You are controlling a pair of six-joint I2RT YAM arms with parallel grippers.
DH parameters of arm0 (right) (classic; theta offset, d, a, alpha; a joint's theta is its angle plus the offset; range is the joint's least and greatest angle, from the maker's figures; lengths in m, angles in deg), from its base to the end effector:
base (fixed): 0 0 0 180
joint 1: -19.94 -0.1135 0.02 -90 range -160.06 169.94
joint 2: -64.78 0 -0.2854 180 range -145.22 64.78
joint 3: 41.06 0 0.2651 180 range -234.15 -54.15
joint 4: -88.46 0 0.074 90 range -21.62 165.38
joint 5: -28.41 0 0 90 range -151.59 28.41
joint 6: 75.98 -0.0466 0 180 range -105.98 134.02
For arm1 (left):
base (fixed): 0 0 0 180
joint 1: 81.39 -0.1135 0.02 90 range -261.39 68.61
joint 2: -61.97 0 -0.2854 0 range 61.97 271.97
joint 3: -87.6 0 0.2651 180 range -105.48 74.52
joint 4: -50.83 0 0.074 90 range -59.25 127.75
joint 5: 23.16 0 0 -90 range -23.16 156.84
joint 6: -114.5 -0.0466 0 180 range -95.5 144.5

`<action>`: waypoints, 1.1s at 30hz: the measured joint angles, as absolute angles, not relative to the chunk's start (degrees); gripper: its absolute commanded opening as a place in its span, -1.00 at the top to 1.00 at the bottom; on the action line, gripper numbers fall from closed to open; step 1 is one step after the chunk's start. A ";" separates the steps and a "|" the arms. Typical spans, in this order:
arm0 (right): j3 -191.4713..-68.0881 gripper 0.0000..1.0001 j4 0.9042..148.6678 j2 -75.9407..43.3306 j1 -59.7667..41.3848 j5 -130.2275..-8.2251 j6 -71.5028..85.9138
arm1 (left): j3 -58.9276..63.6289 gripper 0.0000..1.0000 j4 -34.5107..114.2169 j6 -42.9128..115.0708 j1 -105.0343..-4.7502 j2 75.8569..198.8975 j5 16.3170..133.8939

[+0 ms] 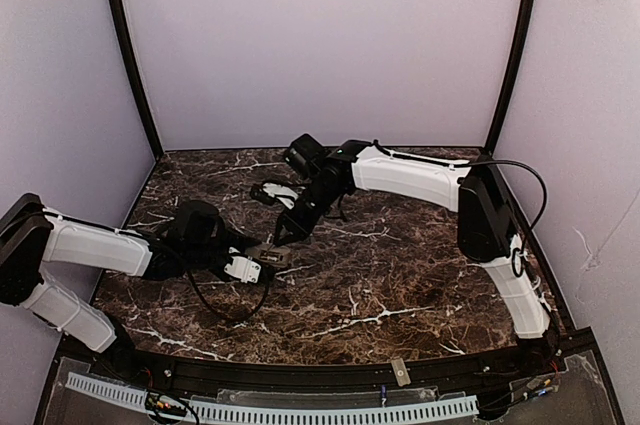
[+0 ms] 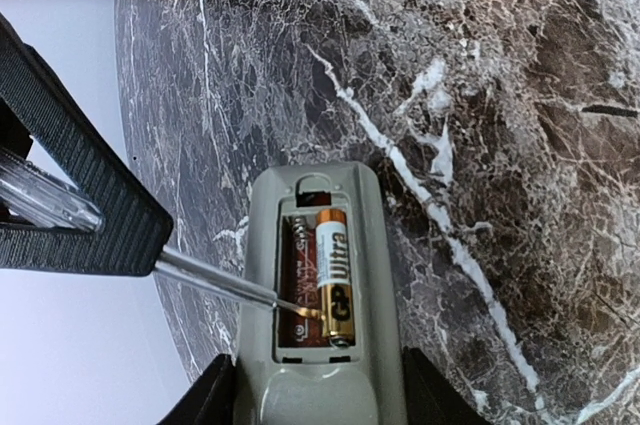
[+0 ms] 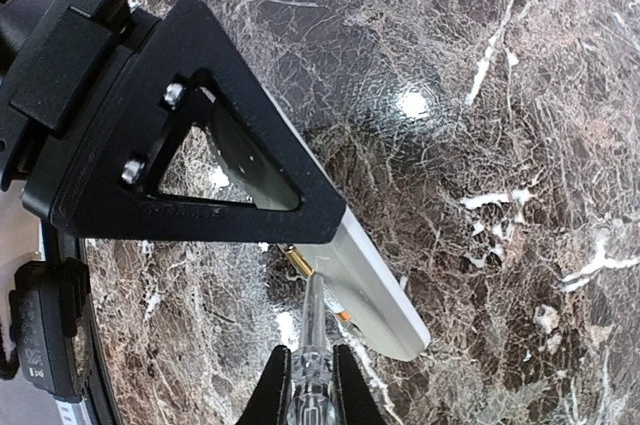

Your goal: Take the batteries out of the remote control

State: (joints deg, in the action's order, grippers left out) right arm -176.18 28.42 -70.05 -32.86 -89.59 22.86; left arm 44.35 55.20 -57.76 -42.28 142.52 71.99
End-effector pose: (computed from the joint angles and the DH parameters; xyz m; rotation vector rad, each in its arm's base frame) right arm 0.3117 0.4468 0.2178 -1.5367 2.2214 0.8957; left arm 0.2186 -0.1831 0.1689 1.9110 1.0124 0.3419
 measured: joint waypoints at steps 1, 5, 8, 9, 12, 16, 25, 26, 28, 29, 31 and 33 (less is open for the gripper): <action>-176.18 1.00 28.40 -70.11 -32.77 -89.81 22.38 | 44.35 0.99 55.20 -57.76 -42.28 142.52 71.99; -176.42 1.00 28.29 -70.35 -32.44 -90.23 20.63 | 44.35 0.99 55.22 -57.74 -42.28 142.52 71.95; -176.86 1.00 27.96 -70.60 -32.38 -90.36 19.43 | 44.35 0.99 55.22 -57.67 -42.28 142.52 71.95; -177.08 1.00 27.77 -70.70 -32.38 -90.40 19.19 | 44.35 0.99 55.22 -57.65 -42.28 142.52 71.95; -177.28 1.00 27.57 -70.88 -32.29 -90.73 18.36 | 44.35 0.99 55.22 -57.58 -42.28 142.52 71.95; -177.36 1.00 27.53 -70.99 -32.12 -91.67 18.29 | 44.35 0.99 55.22 -57.43 -42.28 142.52 71.95; -175.11 1.00 28.36 -69.41 -32.95 -89.20 27.06 | 44.35 0.99 55.11 -57.26 -42.30 142.52 73.39; -175.03 1.00 28.22 -69.24 -32.95 -88.81 27.98 | 44.35 0.99 55.05 -57.23 -42.30 142.52 73.74; -175.00 1.00 27.83 -69.13 -33.14 -88.35 29.57 | 44.35 0.99 54.94 -57.23 -42.30 142.52 74.09; -175.13 1.00 27.63 -69.13 -33.17 -88.31 30.01 | 44.35 0.99 54.92 -57.23 -42.30 142.52 74.22; -175.55 1.00 26.83 -69.17 -33.17 -88.44 30.31 | 44.35 1.00 54.90 -57.26 -42.28 142.52 74.51; -176.69 1.00 25.43 -69.61 -33.21 -88.83 30.16 | 44.35 0.99 54.81 -57.26 -42.28 142.52 74.99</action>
